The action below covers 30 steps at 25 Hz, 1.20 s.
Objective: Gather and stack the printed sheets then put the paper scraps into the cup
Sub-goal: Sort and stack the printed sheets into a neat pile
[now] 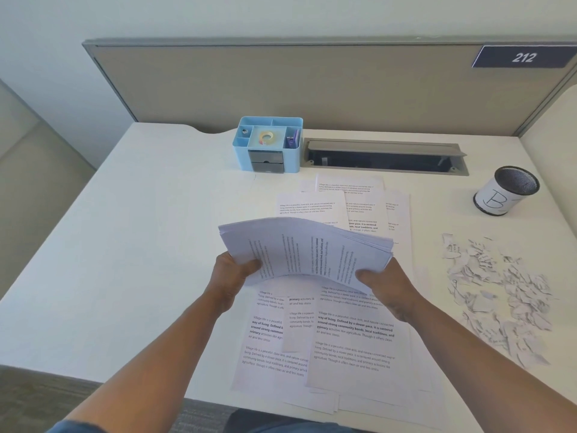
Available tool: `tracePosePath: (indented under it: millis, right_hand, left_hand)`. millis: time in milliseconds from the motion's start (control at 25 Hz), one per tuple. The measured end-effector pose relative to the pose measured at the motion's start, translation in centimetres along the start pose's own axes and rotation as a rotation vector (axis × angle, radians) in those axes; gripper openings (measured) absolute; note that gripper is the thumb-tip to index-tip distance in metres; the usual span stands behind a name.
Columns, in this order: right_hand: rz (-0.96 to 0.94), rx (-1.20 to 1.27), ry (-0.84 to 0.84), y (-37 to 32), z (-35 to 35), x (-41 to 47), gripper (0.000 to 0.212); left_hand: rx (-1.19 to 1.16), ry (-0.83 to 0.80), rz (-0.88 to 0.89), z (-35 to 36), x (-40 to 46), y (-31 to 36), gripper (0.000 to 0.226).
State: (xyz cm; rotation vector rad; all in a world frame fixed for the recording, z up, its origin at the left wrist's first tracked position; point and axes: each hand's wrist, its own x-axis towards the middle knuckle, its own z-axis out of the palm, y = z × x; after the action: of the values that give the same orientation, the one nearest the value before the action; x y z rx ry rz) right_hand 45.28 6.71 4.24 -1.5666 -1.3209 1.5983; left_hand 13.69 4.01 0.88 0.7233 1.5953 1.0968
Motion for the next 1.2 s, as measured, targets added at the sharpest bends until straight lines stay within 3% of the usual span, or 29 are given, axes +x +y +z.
tracePosePath:
  millis: [1200]
  right_hand:
    - [0.018,-0.009,0.029,1.6,0.7,-0.4,0.034]
  left_hand:
    - [0.049,0.029,0.007,0.2,-0.9,-0.4,0.022]
